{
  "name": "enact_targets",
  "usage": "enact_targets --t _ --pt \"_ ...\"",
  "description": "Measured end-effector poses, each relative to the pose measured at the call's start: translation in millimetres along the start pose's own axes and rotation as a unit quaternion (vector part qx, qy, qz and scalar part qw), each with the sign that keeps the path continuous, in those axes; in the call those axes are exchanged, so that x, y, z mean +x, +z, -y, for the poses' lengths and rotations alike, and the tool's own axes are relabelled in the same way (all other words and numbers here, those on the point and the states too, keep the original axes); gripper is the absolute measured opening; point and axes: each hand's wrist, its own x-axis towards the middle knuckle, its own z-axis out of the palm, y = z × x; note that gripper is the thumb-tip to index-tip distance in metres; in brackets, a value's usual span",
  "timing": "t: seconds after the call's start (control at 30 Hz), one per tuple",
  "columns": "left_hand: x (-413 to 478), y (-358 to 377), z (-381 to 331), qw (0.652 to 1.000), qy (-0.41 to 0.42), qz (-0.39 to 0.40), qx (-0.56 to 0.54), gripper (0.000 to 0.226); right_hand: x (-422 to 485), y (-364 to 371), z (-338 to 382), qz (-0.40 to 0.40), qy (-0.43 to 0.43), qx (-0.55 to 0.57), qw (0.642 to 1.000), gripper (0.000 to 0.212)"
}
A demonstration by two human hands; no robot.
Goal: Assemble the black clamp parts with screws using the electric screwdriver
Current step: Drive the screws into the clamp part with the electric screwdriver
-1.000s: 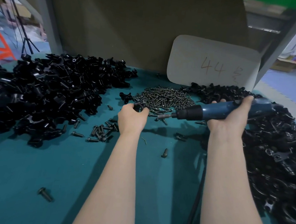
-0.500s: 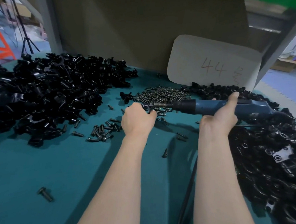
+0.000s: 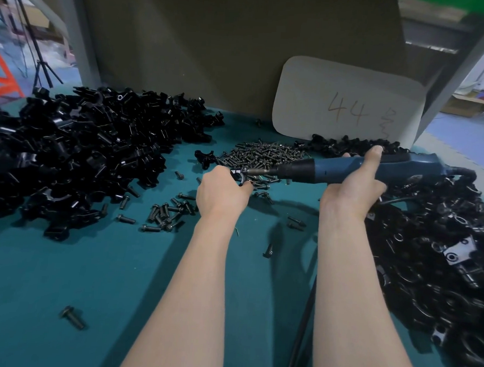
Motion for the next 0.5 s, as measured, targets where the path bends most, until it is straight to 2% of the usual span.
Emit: enact_targets --t 0.07,0.23,0.5 --pt "-0.4 0.5 -0.2 1.0 0.001 -0.001 0.003 0.021 2.5 -0.8 -0.2 0.013 -0.017 0.049 0.999 0.033" --pt "-1.9 1.4 -0.4 1.0 0.003 -0.008 0.002 0.019 4.5 1.7 2.1 0.019 -0.028 0.062 0.998 0.018" --pt "-0.4 0.3 -0.1 1.0 -0.002 -0.009 0.0 0.019 2.0 2.2 -0.7 0.031 -0.021 0.058 0.998 0.034"
